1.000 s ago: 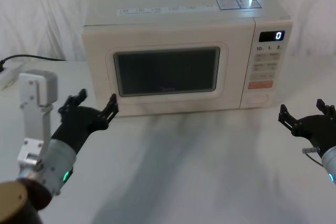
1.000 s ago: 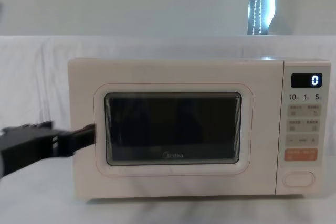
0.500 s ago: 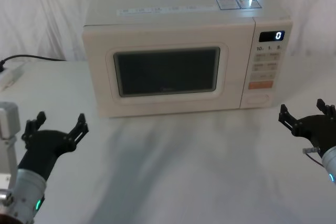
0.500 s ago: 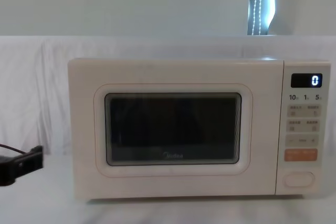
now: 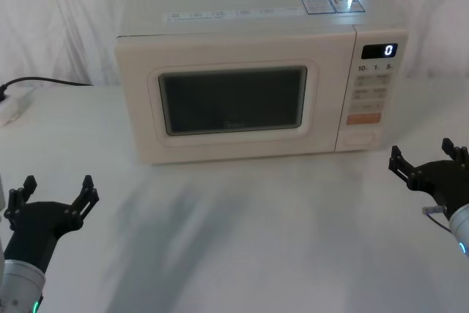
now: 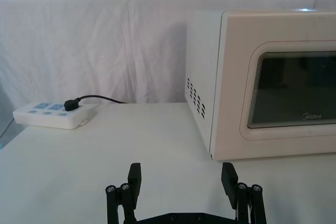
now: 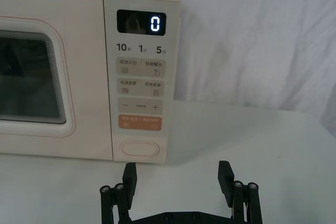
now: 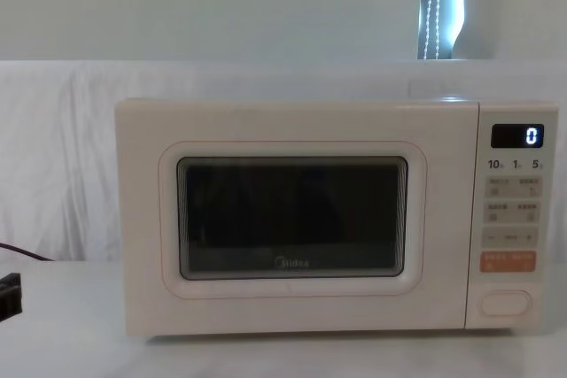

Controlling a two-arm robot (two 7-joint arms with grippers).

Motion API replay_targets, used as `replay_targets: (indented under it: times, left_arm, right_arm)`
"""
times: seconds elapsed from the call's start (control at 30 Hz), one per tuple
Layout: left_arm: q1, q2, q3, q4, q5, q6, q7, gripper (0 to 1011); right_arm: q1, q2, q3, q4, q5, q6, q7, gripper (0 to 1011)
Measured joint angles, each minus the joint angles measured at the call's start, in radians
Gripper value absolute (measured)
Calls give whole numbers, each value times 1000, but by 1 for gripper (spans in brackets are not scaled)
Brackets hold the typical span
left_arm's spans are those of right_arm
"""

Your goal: Press the button to open the microwave door with one hand; close the microwave door with the other hand.

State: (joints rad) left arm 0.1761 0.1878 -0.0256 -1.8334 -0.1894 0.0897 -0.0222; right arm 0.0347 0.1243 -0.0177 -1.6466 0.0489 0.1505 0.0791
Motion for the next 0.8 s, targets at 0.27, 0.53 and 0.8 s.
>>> replay_targets:
  times: [0.27, 0.53, 0.8]
  left_arm:
    - [-1, 1, 2, 1, -1, 0, -1, 1001]
    - [-2, 2, 4, 1, -2, 1, -1, 1001]
    - [-3, 2, 5, 1, -3, 2, -2, 1001]
  right_arm:
    - [0, 0, 0, 0, 0, 0, 0, 1002]
    - [0, 0, 0, 0, 0, 0, 0, 1002]
    - [0, 0, 0, 0, 0, 0, 0, 1002]
